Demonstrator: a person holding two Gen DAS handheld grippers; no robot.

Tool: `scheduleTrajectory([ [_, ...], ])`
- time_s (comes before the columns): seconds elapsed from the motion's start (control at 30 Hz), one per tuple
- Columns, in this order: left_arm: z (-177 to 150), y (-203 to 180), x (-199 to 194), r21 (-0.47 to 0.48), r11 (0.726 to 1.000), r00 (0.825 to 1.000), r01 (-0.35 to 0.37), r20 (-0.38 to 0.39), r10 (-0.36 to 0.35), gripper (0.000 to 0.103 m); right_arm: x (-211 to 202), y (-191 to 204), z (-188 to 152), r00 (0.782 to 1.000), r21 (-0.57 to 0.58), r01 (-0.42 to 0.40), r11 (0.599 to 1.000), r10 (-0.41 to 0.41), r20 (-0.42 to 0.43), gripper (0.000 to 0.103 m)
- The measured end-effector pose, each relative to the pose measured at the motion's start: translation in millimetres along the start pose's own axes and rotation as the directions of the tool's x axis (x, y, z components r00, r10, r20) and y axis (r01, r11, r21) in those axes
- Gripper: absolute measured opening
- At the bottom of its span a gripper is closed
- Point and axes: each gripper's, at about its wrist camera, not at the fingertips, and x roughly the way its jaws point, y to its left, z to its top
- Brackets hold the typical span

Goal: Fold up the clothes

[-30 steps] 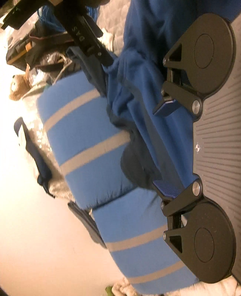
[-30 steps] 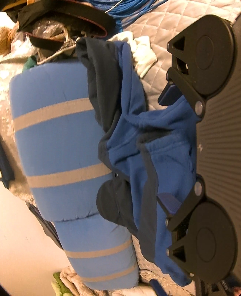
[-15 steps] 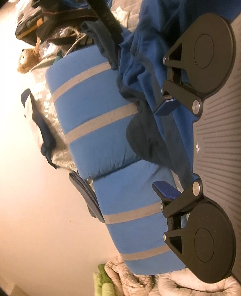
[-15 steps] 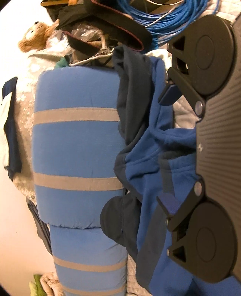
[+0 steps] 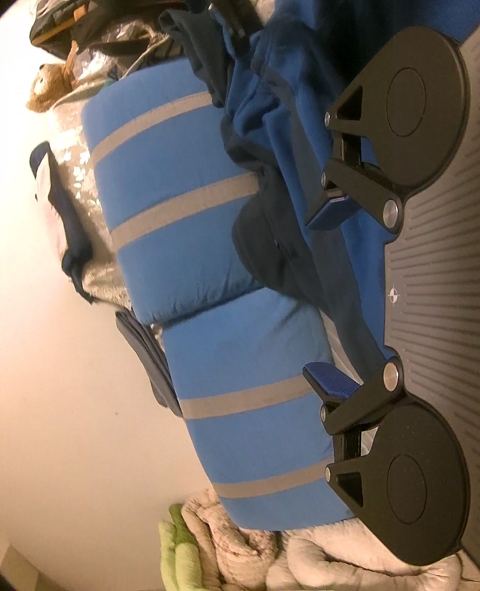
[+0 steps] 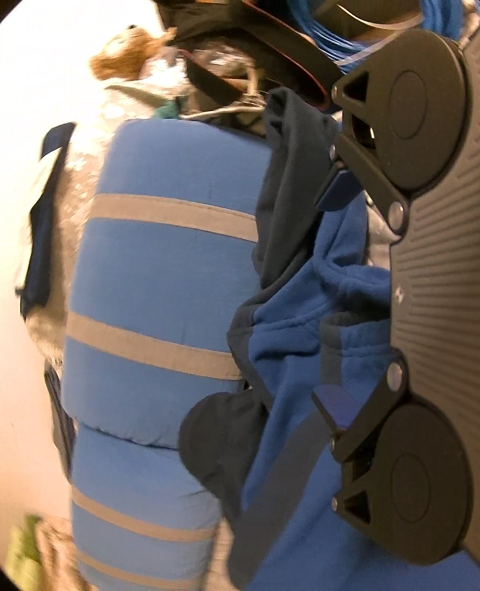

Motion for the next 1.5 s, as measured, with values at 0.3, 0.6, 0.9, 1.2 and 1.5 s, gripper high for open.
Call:
scheduleTrajectory([
  [0.3,-10,16,7,-0.046,0.999,0.999,-0.029,-0.045,0.027,0.079,-1,12,-1,0.992,-0.306,0.01,0.952,0.03,0.126,0.102],
  [0.6,-18,39,12,-0.142,0.989,0.992,-0.039,-0.124,0.021,0.079,-26,27,-11,0.974,-0.542,-0.082,0.836,0.182,0.134,0.102],
  [0.9,-24,43,12,-0.149,0.989,0.99,-0.02,-0.139,-0.001,0.079,-26,40,-25,0.984,-0.693,0.033,0.72,0.1,0.151,0.102],
  [1.2,-25,45,13,-0.168,0.986,0.988,-0.007,-0.151,-0.019,0.079,-27,34,-35,0.99,-0.748,-0.001,0.663,0.107,0.094,0.103],
  [1.5,-24,44,12,-0.18,0.984,0.986,0.015,-0.161,-0.044,0.079,-20,47,-58,0.99,-0.837,-0.063,0.543,0.141,0.017,0.094],
])
